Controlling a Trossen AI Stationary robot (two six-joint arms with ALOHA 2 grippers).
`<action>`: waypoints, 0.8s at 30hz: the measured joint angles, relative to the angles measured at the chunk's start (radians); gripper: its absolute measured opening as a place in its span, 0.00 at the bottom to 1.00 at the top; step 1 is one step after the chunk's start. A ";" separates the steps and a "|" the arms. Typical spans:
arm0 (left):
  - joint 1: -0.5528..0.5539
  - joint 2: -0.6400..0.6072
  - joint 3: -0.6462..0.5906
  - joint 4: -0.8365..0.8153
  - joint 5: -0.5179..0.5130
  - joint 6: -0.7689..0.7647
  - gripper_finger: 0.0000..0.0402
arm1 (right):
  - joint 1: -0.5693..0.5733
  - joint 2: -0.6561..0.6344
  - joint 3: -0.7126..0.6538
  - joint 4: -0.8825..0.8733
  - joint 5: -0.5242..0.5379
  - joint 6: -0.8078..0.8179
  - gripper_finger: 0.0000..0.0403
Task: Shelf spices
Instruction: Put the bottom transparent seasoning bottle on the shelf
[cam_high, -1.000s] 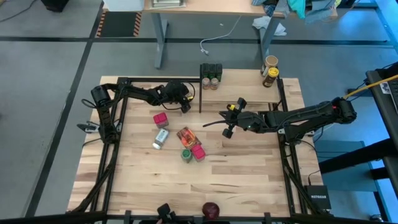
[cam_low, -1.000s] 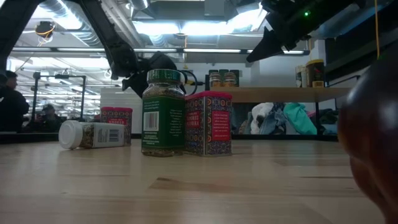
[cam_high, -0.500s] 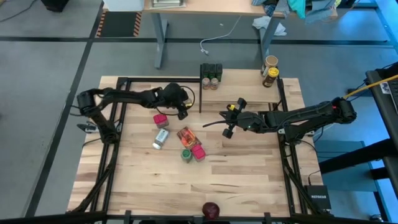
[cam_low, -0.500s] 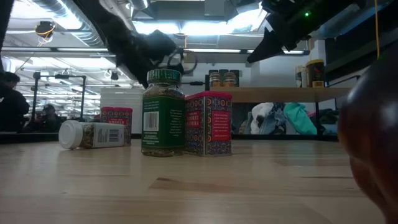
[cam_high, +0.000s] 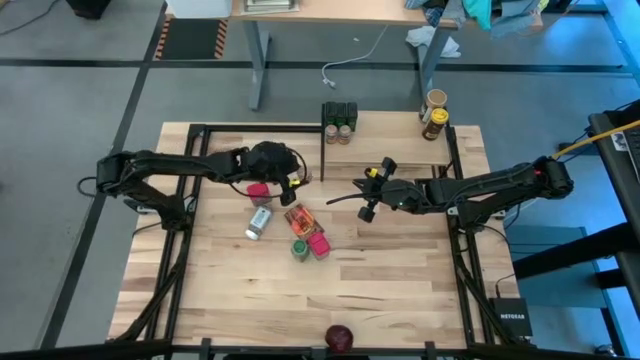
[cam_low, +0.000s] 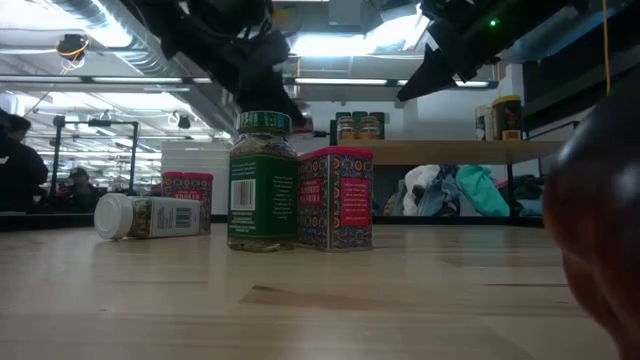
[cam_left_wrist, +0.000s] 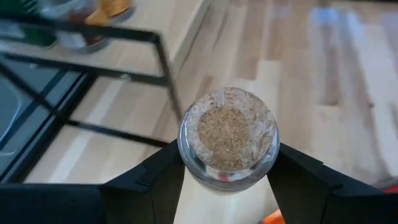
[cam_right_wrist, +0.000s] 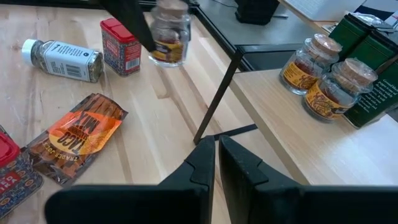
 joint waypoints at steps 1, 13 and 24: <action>-0.008 0.000 0.002 0.005 0.006 -0.005 0.51 | 0.000 0.000 0.000 0.000 0.000 0.000 0.07; -0.031 0.060 0.189 0.056 0.061 -0.001 0.51 | 0.000 -0.034 0.000 -0.005 -0.048 0.000 0.07; 0.008 0.333 0.464 -0.010 0.022 0.086 0.51 | 0.043 -0.248 0.001 -0.112 -0.016 0.000 0.07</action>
